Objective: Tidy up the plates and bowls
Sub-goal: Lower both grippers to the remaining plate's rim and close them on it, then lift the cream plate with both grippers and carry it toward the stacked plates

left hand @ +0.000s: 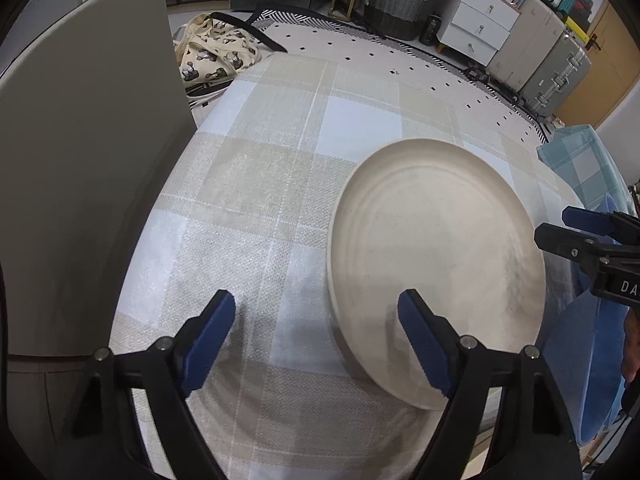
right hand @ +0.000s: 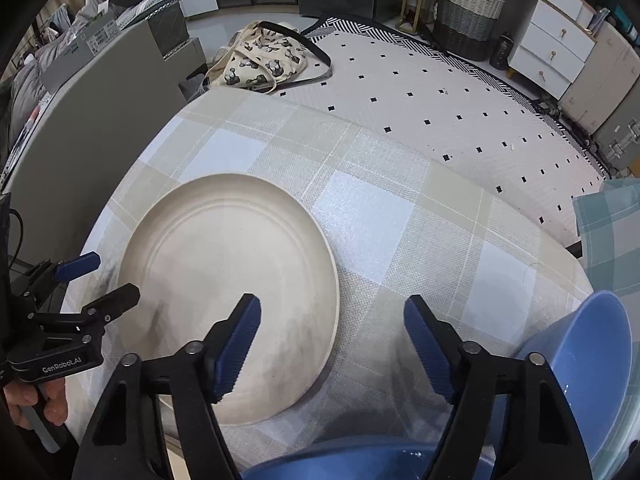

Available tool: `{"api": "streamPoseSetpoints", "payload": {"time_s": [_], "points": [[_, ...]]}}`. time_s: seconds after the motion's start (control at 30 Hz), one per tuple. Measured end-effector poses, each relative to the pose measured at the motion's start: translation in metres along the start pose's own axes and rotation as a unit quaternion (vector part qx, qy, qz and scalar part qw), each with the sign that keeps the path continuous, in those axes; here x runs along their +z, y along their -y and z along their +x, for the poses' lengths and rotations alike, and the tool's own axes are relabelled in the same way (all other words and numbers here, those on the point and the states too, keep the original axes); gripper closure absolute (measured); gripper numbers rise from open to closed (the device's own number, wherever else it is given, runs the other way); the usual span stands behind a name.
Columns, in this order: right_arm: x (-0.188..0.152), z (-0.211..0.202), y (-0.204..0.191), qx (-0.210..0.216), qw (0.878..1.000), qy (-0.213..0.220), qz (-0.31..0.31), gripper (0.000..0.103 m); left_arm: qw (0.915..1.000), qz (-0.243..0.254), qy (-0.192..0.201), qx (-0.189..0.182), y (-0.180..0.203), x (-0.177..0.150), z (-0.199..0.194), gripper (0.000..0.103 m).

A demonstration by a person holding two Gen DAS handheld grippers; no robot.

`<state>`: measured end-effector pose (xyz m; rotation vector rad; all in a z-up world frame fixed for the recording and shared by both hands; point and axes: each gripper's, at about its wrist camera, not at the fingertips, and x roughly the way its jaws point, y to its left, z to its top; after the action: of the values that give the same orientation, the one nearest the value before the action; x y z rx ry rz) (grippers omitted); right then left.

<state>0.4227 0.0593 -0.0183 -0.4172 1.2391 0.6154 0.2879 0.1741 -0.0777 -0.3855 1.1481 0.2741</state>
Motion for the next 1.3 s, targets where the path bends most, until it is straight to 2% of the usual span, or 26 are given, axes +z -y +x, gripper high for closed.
{"api": "streamPoseSetpoints", "payload": {"time_s": [0.1, 0.17, 0.3, 0.43, 0.6, 0.77, 0.83, 0.9, 1.3], "points": [[0.001, 0.010, 0.000, 0.001, 1.000, -0.011, -0.006, 0.035, 0.9999, -0.002, -0.014, -0.005, -0.001, -0.001, 0.004, 0.036], [0.001, 0.014, 0.001, 0.001, 1.000, -0.018, -0.005, 0.036, 0.9999, 0.001, -0.015, -0.003, 0.000, -0.003, 0.006, 0.037], [0.001, 0.022, 0.003, 0.004, 0.999, -0.031, -0.007, 0.050, 0.9998, 0.008, -0.016, 0.005, 0.004, -0.004, 0.008, 0.046], [-0.001, 0.025, 0.003, 0.002, 0.999, -0.035, -0.011, 0.059, 0.9998, 0.011, -0.016, 0.011, 0.006, -0.005, 0.007, 0.048], [-0.005, 0.026, 0.002, -0.003, 0.999, -0.037, -0.021, 0.077, 0.9998, 0.012, -0.015, 0.002, 0.005, -0.004, 0.007, 0.062], [-0.009, 0.029, 0.001, -0.007, 0.999, -0.040, -0.030, 0.089, 0.9996, 0.025, -0.013, -0.009, 0.011, -0.004, 0.005, 0.077], [-0.010, 0.029, -0.002, -0.007, 0.999, -0.039, -0.035, 0.091, 0.9994, 0.033, -0.012, -0.007, 0.014, -0.005, 0.004, 0.082], [-0.010, 0.029, -0.005, -0.014, 0.998, -0.037, -0.039, 0.093, 0.9990, 0.042, -0.010, -0.008, 0.018, -0.005, 0.002, 0.091], [-0.016, 0.023, -0.012, -0.027, 0.999, -0.027, -0.034, 0.093, 0.9987, 0.051, 0.005, 0.004, 0.020, -0.004, -0.005, 0.092]]}}
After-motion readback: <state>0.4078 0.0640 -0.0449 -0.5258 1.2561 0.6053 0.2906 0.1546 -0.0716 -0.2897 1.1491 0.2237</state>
